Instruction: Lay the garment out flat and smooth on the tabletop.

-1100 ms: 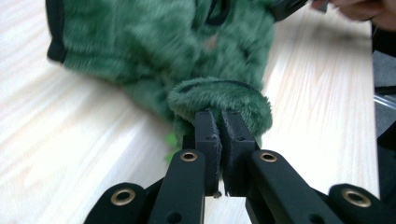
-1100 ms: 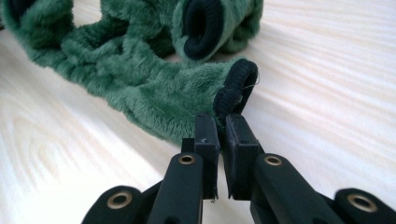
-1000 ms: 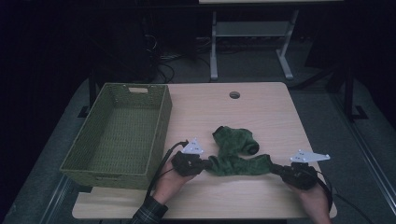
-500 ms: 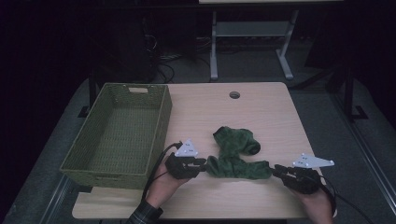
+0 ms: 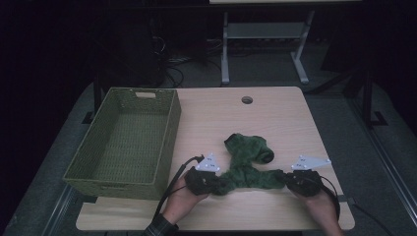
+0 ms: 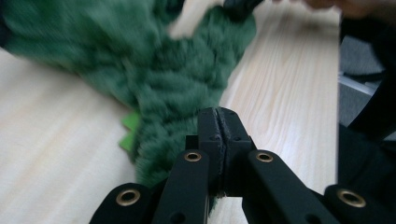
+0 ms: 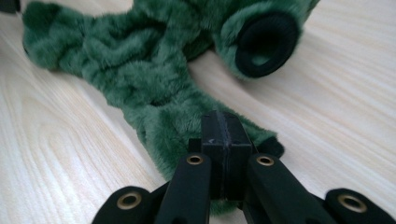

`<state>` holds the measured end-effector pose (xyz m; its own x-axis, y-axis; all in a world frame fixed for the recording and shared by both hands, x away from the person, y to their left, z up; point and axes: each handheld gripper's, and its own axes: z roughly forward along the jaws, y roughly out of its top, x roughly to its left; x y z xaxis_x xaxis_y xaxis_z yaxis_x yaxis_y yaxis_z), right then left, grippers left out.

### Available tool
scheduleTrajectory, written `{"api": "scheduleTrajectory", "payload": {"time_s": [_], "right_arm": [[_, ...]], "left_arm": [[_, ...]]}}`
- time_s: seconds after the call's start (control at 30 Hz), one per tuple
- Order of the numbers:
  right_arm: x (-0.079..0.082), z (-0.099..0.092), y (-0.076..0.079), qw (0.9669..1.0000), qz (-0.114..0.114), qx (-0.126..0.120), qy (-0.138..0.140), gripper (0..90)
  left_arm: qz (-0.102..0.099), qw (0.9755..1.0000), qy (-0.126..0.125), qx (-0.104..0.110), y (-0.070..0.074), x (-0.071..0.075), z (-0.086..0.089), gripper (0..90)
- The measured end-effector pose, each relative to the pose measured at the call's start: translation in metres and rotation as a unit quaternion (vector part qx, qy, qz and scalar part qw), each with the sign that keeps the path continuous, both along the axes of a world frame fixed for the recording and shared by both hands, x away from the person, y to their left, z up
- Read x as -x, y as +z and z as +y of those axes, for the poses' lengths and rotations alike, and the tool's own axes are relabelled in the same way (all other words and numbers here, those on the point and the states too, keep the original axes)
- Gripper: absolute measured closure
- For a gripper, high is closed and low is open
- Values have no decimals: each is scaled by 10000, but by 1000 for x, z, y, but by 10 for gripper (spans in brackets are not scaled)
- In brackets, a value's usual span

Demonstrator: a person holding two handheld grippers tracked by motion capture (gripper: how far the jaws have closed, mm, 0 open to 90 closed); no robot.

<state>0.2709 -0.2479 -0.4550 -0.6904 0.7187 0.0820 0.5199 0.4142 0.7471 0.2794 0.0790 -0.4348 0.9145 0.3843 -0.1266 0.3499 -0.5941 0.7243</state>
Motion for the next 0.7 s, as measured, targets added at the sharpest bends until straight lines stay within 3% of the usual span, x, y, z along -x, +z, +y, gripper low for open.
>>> {"api": "scheduleTrajectory", "payload": {"time_s": [0.13, 0.2, 0.3, 0.37, 0.47, 0.7], "right_arm": [[-4, 3, -7, 9997, 150, 210, 29, 896], [-7, 4, -11, 9992, 233, 334, 34, 898], [-8, 4, -12, 9989, 271, 378, 39, 899], [-8, 4, -12, 9988, 326, 355, -9, 899], [-6, 2, -11, 9986, 327, 417, -15, 900], [13, -6, -10, 9980, 444, 456, -47, 900]], "left_arm": [[99, 9990, 66, -441, -18, -5, 1, 890], [144, 9986, 115, -496, -22, -9, 5, 896], [-36, 9963, 323, -795, -23, -15, 10, 897], [126, 9970, 350, -680, -25, -20, 16, 897], [95, 9967, 366, -719, -24, -20, 18, 897], [263, 9975, 298, -588, -25, -15, 23, 897]]}}
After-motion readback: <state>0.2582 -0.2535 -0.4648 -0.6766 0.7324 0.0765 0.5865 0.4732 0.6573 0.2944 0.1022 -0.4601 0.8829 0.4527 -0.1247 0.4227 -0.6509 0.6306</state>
